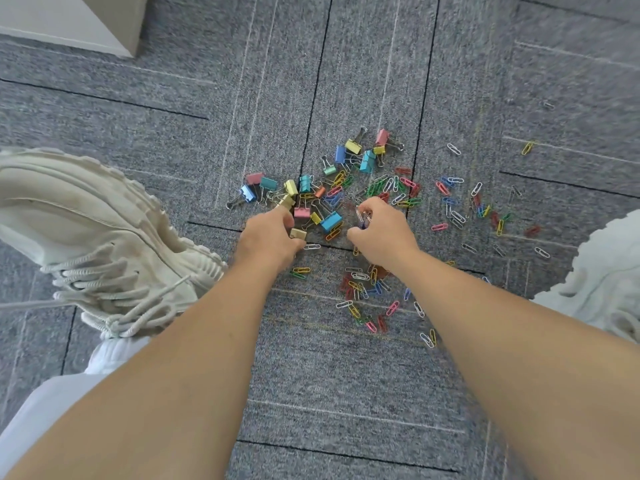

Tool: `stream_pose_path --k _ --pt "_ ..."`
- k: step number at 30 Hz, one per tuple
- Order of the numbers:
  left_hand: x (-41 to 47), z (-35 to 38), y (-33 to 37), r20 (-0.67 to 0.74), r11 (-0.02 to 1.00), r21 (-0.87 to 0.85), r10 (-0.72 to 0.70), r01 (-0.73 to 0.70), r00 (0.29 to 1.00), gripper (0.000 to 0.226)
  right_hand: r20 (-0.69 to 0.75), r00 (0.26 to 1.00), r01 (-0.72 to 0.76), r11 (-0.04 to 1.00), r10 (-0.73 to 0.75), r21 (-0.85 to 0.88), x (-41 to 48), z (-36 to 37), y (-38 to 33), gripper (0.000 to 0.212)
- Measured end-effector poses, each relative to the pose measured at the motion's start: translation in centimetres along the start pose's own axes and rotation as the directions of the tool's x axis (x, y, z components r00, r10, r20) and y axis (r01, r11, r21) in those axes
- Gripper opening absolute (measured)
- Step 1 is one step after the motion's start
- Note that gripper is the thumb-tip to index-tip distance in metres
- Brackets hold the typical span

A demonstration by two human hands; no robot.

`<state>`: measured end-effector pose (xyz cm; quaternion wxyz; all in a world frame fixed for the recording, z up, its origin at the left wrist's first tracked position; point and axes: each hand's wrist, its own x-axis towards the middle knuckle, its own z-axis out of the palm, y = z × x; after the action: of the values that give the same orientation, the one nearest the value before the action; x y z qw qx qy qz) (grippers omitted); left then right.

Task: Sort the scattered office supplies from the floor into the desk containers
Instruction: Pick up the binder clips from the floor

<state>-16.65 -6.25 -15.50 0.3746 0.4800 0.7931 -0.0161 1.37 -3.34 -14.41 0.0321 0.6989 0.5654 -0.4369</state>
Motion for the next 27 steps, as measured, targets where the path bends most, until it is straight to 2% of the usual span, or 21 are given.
stream_pose_path --k 2,7,9,12,14,16,17,19,20,22,24,27 --pt "0.1 0.1 0.1 -0.003 1.0 -0.025 0.017 -0.017 1.0 0.021 0.003 0.998 0.064 0.995 -0.064 0.072 -0.2 -0.7 0.0 0.006" --pt "0.3 -0.1 0.4 0.022 0.992 -0.061 0.111 -0.11 0.994 0.02 -0.011 0.996 0.087 0.973 -0.086 0.214 -0.1 -0.8 -0.7 0.018" --pt "0.3 -0.5 0.5 0.018 0.98 -0.135 0.149 -0.145 0.989 0.021 -0.009 0.996 0.084 0.959 -0.084 0.271 0.1 -0.2 -0.9 0.023" --pt "0.4 -1.7 1.0 0.065 0.94 -0.293 0.202 -0.175 0.977 0.016 -0.014 0.997 0.074 0.953 -0.073 0.293 0.3 0.9 -1.5 0.013" --pt "0.9 -2.7 1.6 0.16 0.908 -0.389 0.235 -0.158 0.959 0.005 -0.033 0.999 0.052 0.889 -0.042 0.455 0.2 1.5 -2.0 0.014" --pt "1.5 -3.4 1.8 0.261 0.889 -0.429 0.292 -0.16 0.92 0.02 -0.025 1.0 0.011 0.735 0.008 0.678 0.2 1.8 -2.3 0.02" --pt "1.6 -3.7 1.7 0.295 0.873 -0.455 0.332 -0.174 0.896 0.021 -0.024 1.0 0.009 0.698 0.012 0.716 0.2 2.0 -2.2 0.024" --pt "1.4 -3.9 1.0 0.322 0.826 -0.534 0.395 -0.18 0.86 0.019 -0.052 0.998 0.059 0.752 -0.033 0.656 0.0 2.1 -1.9 0.034" --pt "1.1 -4.0 0.5 0.338 0.809 -0.569 0.395 -0.149 0.855 0.017 -0.064 0.996 0.093 0.827 -0.069 0.555 0.0 2.1 -1.7 0.037" --pt "0.3 -3.9 -0.1 0.373 0.797 -0.598 0.371 -0.085 0.85 0.016 -0.027 0.992 0.125 0.967 -0.122 0.22 0.3 1.9 -1.4 0.04" --pt "-0.2 -3.9 0.0 0.41 0.802 -0.594 0.371 -0.065 0.833 0.019 0.044 0.994 0.099 0.994 -0.098 -0.039 0.8 1.6 -1.4 0.042" --pt "-0.1 -4.3 0.9 0.453 0.805 -0.593 0.3 0.033 0.84 0.029 0.059 0.998 0.048 0.969 -0.034 -0.243 1.4 1.3 -2.2 0.053"
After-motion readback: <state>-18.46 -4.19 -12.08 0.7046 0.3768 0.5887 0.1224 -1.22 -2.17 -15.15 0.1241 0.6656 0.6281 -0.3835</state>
